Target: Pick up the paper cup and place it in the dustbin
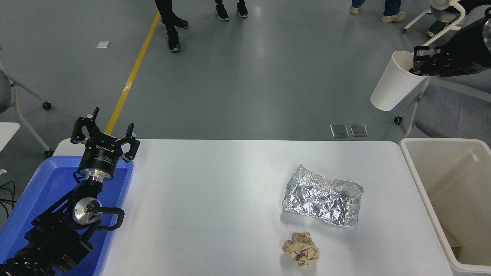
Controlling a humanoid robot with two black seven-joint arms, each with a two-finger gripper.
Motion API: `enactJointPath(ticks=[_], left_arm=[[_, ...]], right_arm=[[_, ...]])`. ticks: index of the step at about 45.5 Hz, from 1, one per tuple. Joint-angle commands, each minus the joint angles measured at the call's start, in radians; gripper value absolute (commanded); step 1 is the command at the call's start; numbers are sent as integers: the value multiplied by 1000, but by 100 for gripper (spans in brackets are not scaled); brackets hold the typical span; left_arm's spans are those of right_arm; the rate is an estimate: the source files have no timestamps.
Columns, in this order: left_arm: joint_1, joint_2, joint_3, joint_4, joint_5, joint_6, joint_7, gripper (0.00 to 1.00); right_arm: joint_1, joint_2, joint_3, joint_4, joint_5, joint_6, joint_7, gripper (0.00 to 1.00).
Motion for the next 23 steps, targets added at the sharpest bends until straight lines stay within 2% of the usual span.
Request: enactJointPath(ticks=[1, 6, 14, 23], left_arm=[[0, 0, -2, 0, 0, 0, 0, 98], [0, 0, -2, 0, 0, 0, 0, 98], [0, 0, 0, 0, 0, 0, 0, 98], [0, 0, -2, 0, 0, 0, 0, 98]], right_arm=[[-280, -36, 2, -303, 16, -66, -10, 0], [-482, -58, 23, -539, 58, -73, -10, 0], [-792, -61, 49, -830, 220, -76, -10, 0], [-1032, -53, 115, -974, 292, -142, -26, 0]])
